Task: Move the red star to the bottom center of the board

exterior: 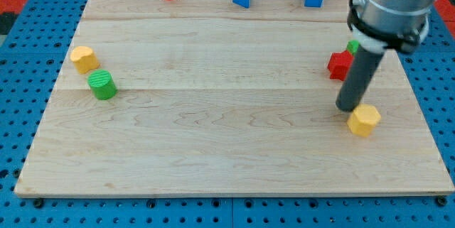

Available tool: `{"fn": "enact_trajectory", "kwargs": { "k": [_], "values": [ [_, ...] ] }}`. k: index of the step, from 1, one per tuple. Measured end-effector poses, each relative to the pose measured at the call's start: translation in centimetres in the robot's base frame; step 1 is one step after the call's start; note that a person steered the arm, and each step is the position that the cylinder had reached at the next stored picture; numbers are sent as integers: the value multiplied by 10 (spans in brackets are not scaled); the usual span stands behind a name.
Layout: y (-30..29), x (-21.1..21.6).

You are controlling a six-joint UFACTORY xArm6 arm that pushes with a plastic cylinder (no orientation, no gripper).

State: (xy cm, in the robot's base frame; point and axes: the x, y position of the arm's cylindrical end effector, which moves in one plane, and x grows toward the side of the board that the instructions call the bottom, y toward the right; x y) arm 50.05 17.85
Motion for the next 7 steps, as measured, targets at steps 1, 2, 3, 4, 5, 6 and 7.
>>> {"fn": "enact_trajectory", "kwargs": {
  "k": [1,2,3,4,5,6,7],
  "values": [
    [0,26],
    [-12,8],
    [-7,-22],
    [-7,-40],
    [-1,-48],
    [22,-48],
    [53,-67]
  ]
}}
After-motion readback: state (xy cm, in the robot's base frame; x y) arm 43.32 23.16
